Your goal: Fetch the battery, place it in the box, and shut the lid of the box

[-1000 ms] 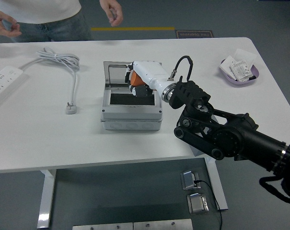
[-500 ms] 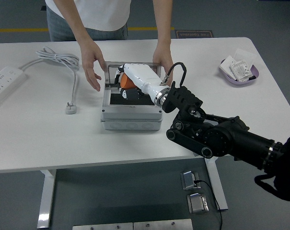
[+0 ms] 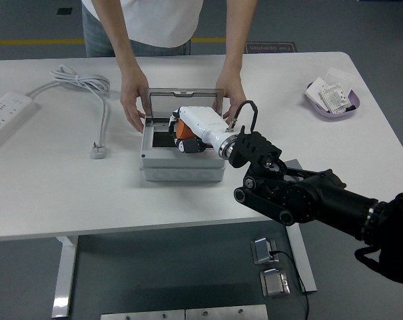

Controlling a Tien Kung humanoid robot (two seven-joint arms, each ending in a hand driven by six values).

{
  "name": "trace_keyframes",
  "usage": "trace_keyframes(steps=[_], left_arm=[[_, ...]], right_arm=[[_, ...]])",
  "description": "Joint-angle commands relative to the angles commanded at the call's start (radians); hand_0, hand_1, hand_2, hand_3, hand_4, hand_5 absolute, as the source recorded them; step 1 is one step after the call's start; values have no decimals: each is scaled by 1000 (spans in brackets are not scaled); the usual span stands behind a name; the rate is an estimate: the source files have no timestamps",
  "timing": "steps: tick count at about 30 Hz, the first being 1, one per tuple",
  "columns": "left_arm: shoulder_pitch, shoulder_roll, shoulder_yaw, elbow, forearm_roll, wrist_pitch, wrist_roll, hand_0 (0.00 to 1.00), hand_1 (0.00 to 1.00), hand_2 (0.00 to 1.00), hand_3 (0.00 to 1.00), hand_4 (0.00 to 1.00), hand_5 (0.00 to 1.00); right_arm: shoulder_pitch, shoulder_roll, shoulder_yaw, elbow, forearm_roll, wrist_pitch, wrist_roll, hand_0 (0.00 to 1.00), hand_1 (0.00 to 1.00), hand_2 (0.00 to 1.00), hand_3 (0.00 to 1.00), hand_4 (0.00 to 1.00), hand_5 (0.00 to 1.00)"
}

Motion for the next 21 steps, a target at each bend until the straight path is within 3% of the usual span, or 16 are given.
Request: trace_keyframes(steps=[11, 12, 17, 18, 21], left_arm=[[-1, -3, 3, 0, 1, 0, -1, 569, 690, 564, 620, 522, 184], [-1, -3, 3, 0, 1, 0, -1, 569, 690, 563, 619, 519, 184], [-4, -2, 2, 0, 4, 0, -1, 569, 690, 563, 619, 519, 184], [-4, -2, 1, 0, 6, 0, -1, 569, 690, 562, 618, 516, 183], [-6, -3, -3, 0, 11, 0, 0, 569, 690, 562, 618, 516, 183]], right_arm=[[-3, -1, 17, -21, 34, 42, 30, 242, 246, 287, 288, 2, 2], [-4, 0, 17, -21, 37, 42, 31, 569, 534, 569, 639, 171, 135], [-5, 0, 21, -22, 43, 40, 39, 569, 534, 569, 639, 171, 135], [-5, 0, 22, -22, 43, 39, 40, 689, 646, 647, 698, 515, 90], [-5, -1, 27, -21, 43, 40, 42, 689, 646, 647, 698, 515, 90]])
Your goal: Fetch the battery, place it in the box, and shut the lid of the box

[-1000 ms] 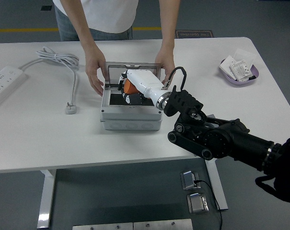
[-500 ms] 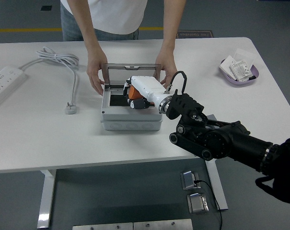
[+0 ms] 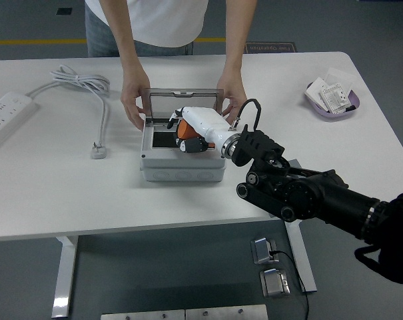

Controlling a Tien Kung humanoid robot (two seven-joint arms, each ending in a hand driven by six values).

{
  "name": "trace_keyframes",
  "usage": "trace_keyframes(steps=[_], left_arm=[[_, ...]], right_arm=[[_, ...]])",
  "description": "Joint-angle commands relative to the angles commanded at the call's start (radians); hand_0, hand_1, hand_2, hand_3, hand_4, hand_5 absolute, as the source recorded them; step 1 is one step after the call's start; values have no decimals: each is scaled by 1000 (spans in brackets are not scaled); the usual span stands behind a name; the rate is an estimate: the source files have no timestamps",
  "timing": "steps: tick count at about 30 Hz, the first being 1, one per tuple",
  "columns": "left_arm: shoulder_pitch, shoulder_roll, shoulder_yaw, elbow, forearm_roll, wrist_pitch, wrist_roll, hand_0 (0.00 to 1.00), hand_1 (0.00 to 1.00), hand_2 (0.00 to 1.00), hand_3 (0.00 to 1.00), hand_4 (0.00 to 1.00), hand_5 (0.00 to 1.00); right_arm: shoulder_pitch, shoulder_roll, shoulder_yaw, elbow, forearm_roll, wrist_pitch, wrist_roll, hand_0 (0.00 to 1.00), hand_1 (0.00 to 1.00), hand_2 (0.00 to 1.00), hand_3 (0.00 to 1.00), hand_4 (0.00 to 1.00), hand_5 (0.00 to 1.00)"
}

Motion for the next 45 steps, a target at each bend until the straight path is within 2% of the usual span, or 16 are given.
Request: trace_keyframes(steps=[2, 3, 8, 9, 20, 21, 24, 31, 35, 40, 45], left_arm=[[0, -1, -1, 0, 2, 0, 0, 569, 690, 562, 618, 516, 183], [0, -1, -1, 0, 2, 0, 0, 569, 690, 562, 617, 515, 181], [0, -2, -6, 0, 8, -1, 3, 569, 690, 562, 617, 515, 181], [0, -2, -7, 0, 9, -1, 3, 569, 688, 562, 617, 514, 181], [-2, -3, -11, -1, 16, 0, 4, 570, 690, 561, 616, 512, 180], [-1, -3, -12, -1, 16, 0, 5, 570, 689, 561, 612, 508, 175], [2, -3, -14, -1, 15, 0, 6, 570, 689, 561, 612, 508, 175], [11, -3, -33, 0, 25, 0, 13, 570, 687, 560, 614, 505, 174], [12, -2, -40, 0, 31, -2, 16, 569, 688, 558, 610, 502, 173], [10, 0, -53, -1, 48, -4, 21, 569, 687, 557, 609, 502, 173], [7, 2, -77, -1, 79, -8, 29, 569, 688, 558, 608, 498, 169]], right_arm=[[0, -1, 3, 2, 0, 1, 0, 689, 646, 647, 698, 515, 90], [-1, -1, 4, 3, 1, 1, 0, 718, 656, 668, 721, 616, 114], [-5, -4, 13, 10, 18, -2, 9, 718, 656, 668, 721, 616, 114], [-6, -5, 16, 11, 23, -3, 12, 754, 664, 684, 757, 755, 209], [-14, -12, 27, 23, 53, 3, 29, 761, 671, 684, 762, 748, 204], [-17, -17, 29, 34, 60, 4, 28, 771, 675, 689, 774, 798, 226], [-27, -52, 41, 92, 100, 11, 21, 771, 675, 689, 774, 798, 226], [-25, -176, 88, 266, 176, 48, -21, 780, 678, 691, 773, 802, 219], [9, -212, 120, 329, 189, 59, -25, 781, 673, 690, 765, 780, 209], [80, -212, 132, 270, 206, 72, -21, 769, 669, 688, 764, 804, 245], [140, -178, 103, 170, 258, 76, 7, 768, 671, 693, 761, 811, 254]])
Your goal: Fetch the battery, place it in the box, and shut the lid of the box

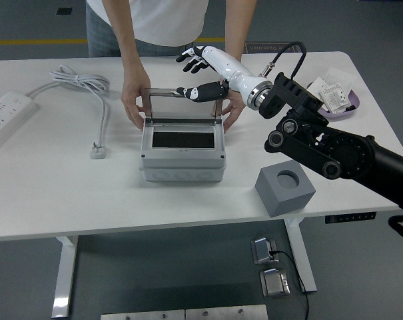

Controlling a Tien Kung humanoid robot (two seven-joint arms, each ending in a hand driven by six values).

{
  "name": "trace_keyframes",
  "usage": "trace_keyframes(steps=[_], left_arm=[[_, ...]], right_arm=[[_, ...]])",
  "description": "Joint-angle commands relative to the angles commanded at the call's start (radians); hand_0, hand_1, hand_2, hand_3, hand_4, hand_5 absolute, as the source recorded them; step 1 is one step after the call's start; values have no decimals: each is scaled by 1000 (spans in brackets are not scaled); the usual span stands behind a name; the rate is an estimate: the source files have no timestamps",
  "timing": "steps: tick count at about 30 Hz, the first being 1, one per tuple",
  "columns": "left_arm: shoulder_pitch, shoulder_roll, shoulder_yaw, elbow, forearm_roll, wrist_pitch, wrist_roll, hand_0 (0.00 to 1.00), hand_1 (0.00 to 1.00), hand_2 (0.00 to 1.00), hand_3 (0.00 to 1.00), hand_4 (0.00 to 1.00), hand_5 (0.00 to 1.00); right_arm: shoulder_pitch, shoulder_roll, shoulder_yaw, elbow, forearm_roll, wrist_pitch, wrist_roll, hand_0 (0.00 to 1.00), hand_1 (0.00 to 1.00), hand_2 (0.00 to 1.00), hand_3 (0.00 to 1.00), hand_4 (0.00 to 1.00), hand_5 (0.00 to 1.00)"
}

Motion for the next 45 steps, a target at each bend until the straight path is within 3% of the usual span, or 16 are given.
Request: trace_keyframes(steps=[4, 9, 15, 20, 29, 35, 39, 45], left_arm=[[-4, 0, -12, -1, 18, -4, 5, 569, 688, 558, 608, 498, 169], [-4, 0, -21, -1, 31, -5, 7, 569, 688, 555, 605, 495, 166], [-1, 1, -50, 0, 61, -6, 15, 569, 687, 554, 603, 493, 169], [-2, 0, -36, 0, 46, -5, 10, 569, 687, 554, 601, 492, 167], [2, 1, -22, 1, 22, -1, 5, 569, 687, 554, 599, 488, 165], [2, 0, 3, 1, -7, 1, -4, 569, 687, 553, 598, 486, 162], [3, -4, 30, 0, -35, 3, -12, 569, 687, 553, 599, 485, 163], [5, -8, 31, 1, -36, 3, -12, 569, 687, 552, 597, 484, 162]], right_arm=[[27, 42, -45, -103, 60, -3, 31, 768, 671, 693, 761, 811, 254], [18, 66, -83, -203, 120, -16, 62, 775, 673, 696, 758, 817, 261], [-19, 76, -112, -217, 147, -26, 83, 780, 674, 697, 757, 820, 264], [-41, 56, -124, -167, 137, -29, 76, 779, 675, 696, 757, 821, 263], [-80, -62, -126, 22, 75, -39, 29, 783, 674, 696, 755, 826, 268], [-114, -113, -149, 140, 61, -49, 13, 781, 675, 696, 750, 831, 276], [-146, -130, -154, 183, 63, -54, 7, 761, 668, 697, 750, 835, 287], [-171, -146, -137, 183, 69, -46, 5, 751, 666, 698, 749, 834, 298]])
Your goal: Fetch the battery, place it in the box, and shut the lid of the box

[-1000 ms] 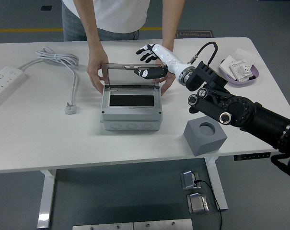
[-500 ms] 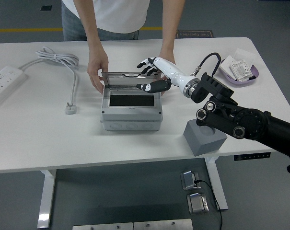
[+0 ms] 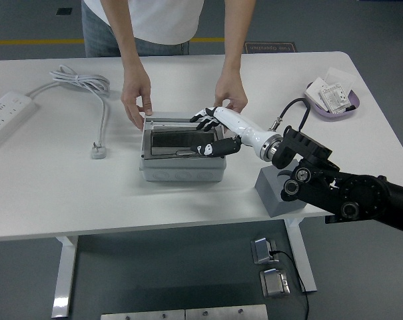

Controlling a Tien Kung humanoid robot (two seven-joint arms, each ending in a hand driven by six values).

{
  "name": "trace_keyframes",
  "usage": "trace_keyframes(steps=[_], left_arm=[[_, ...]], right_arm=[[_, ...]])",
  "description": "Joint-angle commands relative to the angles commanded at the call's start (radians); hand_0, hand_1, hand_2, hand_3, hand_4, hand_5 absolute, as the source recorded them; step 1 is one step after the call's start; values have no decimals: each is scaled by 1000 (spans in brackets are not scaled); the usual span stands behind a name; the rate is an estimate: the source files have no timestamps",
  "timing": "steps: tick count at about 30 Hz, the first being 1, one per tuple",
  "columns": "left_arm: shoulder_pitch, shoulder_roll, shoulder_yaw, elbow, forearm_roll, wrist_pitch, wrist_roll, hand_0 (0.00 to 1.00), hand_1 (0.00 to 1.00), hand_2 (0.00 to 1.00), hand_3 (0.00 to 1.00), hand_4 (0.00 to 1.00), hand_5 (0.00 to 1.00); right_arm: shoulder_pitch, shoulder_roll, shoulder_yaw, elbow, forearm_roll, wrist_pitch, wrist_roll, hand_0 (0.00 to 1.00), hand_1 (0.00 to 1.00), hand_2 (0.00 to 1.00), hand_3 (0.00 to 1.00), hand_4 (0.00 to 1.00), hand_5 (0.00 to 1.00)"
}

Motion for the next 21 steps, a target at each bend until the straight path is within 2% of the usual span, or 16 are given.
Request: trace_keyframes(steps=[8, 13, 17, 20, 21], left_arm=[[1, 2, -9, 1, 5, 0, 2, 569, 687, 553, 597, 482, 162], [4, -2, -21, 1, 16, 0, 6, 569, 686, 553, 595, 479, 163], [8, -5, -14, 1, 5, 1, 3, 568, 686, 552, 593, 475, 161], [12, -6, -8, 2, -4, 2, 1, 568, 686, 552, 593, 475, 161], [14, -6, -8, 2, -5, 3, 0, 567, 686, 552, 590, 474, 165]], right_arm=[[-28, -53, 97, -2, -44, 44, -35, 750, 659, 697, 748, 832, 303], [-83, -91, 197, 8, -110, 72, -69, 751, 659, 696, 746, 831, 304], [-166, -111, 299, 38, -186, 83, -86, 743, 648, 688, 736, 834, 312], [-242, -105, 392, 67, -251, 68, -71, 743, 648, 688, 736, 834, 312], [-266, -98, 423, 77, -269, 55, -56, 688, 609, 669, 711, 839, 329]])
